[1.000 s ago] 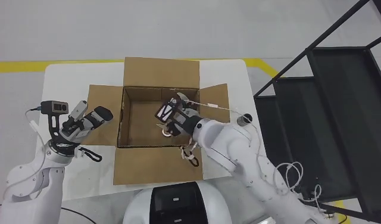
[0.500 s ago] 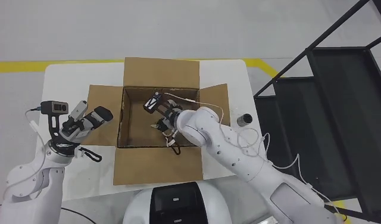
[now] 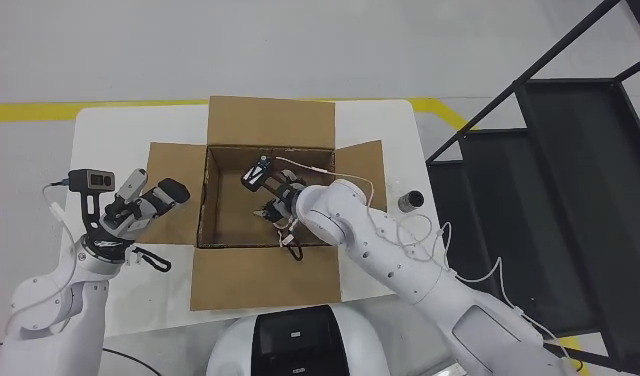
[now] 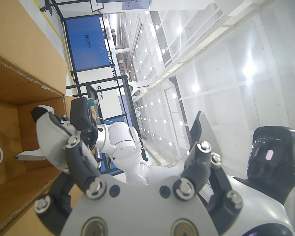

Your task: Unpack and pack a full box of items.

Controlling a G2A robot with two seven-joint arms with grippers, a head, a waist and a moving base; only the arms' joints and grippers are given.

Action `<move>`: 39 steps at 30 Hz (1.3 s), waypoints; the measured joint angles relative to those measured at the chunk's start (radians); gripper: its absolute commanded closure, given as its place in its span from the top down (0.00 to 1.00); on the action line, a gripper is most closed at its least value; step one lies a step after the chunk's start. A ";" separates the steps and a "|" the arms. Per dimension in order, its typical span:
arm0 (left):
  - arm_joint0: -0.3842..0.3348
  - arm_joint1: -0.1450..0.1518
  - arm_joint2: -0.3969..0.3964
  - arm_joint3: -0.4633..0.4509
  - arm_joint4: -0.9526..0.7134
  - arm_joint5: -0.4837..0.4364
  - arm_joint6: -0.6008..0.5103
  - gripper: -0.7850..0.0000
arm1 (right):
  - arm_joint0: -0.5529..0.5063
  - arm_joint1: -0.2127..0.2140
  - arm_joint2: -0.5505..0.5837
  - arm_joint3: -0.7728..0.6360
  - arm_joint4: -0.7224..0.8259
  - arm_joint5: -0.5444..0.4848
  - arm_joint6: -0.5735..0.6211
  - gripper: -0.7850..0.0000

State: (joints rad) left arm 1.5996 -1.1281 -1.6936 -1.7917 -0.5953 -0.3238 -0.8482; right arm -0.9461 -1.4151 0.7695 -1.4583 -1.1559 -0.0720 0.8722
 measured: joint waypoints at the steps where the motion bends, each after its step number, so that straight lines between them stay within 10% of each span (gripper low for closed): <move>1: 0.000 0.000 0.000 0.000 0.000 0.000 0.000 1.00 | 0.000 0.000 0.000 0.000 0.000 0.000 0.000 1.00; 21: 0.000 0.000 0.000 0.000 0.000 0.000 0.000 1.00 | -0.002 0.001 -0.003 0.003 -0.004 -0.005 0.002 1.00; 32: 0.000 0.000 0.000 0.000 0.000 0.000 0.000 1.00 | 0.040 0.009 0.019 0.098 0.050 -0.221 0.115 1.00; 39: 0.000 0.000 0.000 0.000 0.000 0.000 0.000 1.00 | 0.111 -0.011 -0.022 0.203 0.028 -0.231 0.133 0.51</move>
State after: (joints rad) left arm 1.5996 -1.1281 -1.6936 -1.7917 -0.5953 -0.3238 -0.8482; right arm -0.8350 -1.4256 0.7478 -1.2554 -1.1279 -0.3032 1.0048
